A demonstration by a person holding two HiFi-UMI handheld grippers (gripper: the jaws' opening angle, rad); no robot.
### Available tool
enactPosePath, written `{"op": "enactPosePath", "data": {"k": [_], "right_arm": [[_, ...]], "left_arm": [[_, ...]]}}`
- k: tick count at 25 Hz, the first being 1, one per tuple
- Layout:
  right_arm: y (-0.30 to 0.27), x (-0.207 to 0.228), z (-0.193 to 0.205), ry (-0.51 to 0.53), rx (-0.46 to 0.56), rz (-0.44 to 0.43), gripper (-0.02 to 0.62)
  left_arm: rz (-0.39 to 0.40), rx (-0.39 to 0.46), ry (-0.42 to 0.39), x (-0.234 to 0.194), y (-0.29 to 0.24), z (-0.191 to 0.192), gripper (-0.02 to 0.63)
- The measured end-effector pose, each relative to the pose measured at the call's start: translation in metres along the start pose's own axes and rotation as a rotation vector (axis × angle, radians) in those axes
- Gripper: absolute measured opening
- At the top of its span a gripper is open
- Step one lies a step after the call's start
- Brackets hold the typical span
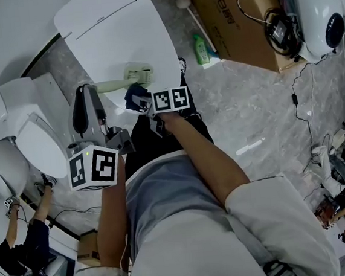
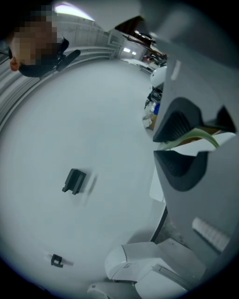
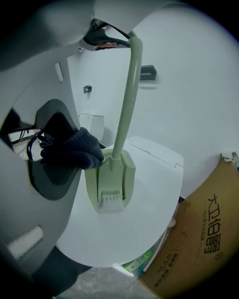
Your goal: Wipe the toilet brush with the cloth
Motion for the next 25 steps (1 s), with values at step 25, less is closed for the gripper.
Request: {"op": "enactPosePath", "data": {"k": [25], "right_arm": [[0.025,0.019,-0.005,0.057,-0.041,0.034,0.100]], "left_arm": [[-0.014,0.015,-0.009,0.002,-0.002,0.000,0.000]]}}
Point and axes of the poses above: the fingertips, and each gripper's own axes: y backward along the fingers, x to its right, z out of its underside, the point moved 5 cm from there along y, backward along the fingers, and after that the axes turned 5 degrees about x, right-handed, at the moved point
